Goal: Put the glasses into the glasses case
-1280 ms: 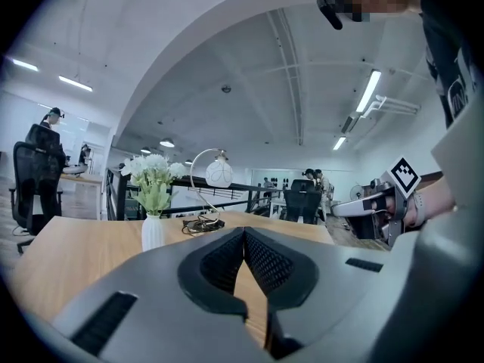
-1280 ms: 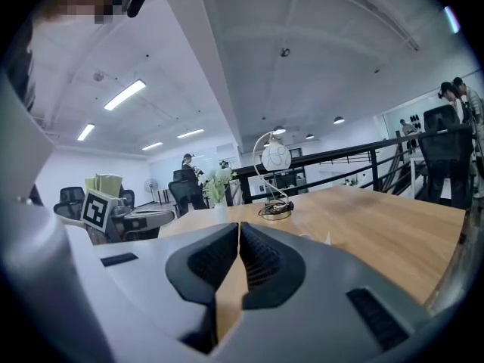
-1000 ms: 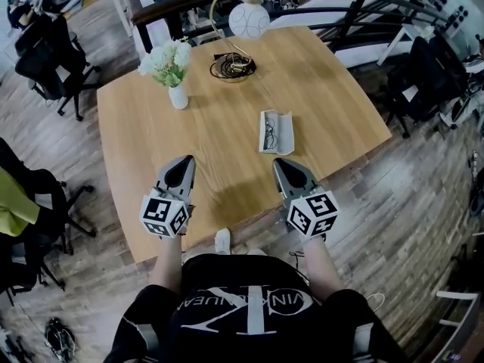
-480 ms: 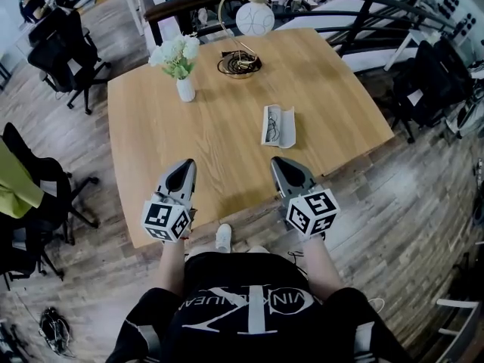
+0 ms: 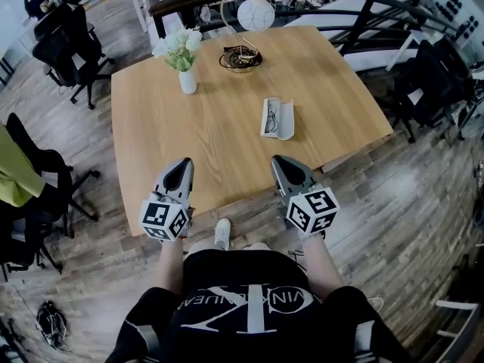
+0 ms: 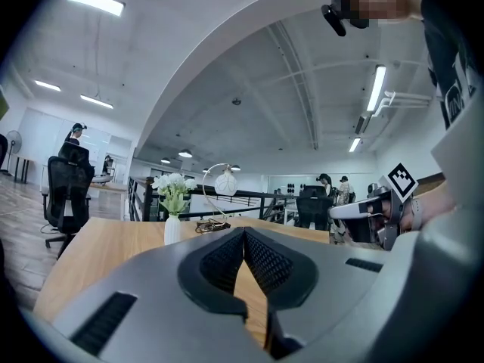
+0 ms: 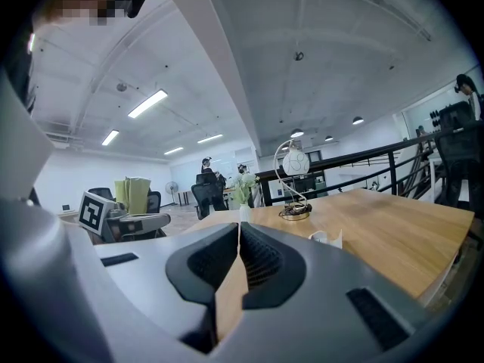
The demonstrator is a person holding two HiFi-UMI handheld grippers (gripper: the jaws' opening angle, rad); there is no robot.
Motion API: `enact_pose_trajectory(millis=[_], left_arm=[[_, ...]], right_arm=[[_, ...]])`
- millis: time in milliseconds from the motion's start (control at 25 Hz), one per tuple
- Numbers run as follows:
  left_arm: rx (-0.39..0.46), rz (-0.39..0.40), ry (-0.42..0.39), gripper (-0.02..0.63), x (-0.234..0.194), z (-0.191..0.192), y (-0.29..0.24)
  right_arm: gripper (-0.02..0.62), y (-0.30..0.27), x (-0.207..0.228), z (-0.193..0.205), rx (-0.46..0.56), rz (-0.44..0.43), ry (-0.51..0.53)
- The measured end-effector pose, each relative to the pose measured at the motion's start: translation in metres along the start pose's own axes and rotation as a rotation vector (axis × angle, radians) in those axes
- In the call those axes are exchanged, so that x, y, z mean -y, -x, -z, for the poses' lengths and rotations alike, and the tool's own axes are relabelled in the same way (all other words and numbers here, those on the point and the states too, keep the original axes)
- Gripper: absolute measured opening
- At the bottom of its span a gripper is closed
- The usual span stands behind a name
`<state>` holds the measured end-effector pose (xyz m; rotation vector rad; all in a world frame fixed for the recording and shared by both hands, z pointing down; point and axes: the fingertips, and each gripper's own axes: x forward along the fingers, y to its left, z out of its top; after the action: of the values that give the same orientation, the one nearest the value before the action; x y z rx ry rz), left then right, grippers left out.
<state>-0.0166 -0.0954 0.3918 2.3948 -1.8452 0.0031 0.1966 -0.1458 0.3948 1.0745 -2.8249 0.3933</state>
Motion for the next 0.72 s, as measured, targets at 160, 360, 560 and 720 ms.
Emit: enact_pose_trajectory(millis=[160,360,560,720], left_arm=[[0.003,-0.009,-0.002,0.018,0.001,-0.002,0.007],[0.006,-0.015,-0.007,0.018,-0.001,-0.004,0.015],[0.009,-0.018,-0.009,0.018,-0.003,-0.005,0.019],[0.008,-0.023,-0.010,0.018,-0.006,-0.004,0.022]], right_arm=[[0.029,0.003,-0.005,0.001,0.002,-0.007,-0.004],[0.029,0.005,-0.012,0.002,-0.001,-0.014,0.002],[0.029,0.006,-0.015,0.004,-0.005,-0.013,0.002],[0.029,0.004,-0.017,0.005,-0.005,-0.012,-0.002]])
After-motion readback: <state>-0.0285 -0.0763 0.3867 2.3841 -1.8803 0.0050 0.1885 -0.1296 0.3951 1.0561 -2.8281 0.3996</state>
